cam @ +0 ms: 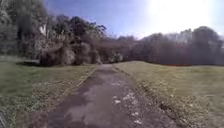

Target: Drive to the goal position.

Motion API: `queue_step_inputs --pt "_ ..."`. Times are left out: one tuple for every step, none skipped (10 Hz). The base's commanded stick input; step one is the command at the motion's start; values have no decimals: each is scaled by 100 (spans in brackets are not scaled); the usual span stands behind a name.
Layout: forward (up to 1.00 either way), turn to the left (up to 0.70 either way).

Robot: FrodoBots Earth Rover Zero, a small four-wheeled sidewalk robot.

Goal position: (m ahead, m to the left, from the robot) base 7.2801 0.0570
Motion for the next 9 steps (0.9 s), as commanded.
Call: queue_step_inputs --pt "0 0" --pt "0 0" --pt "0 0" --pt "0 0" --pt "9 0" --pt "62 0" --pt "85 0" --pt "85 0" --pt "85 0"
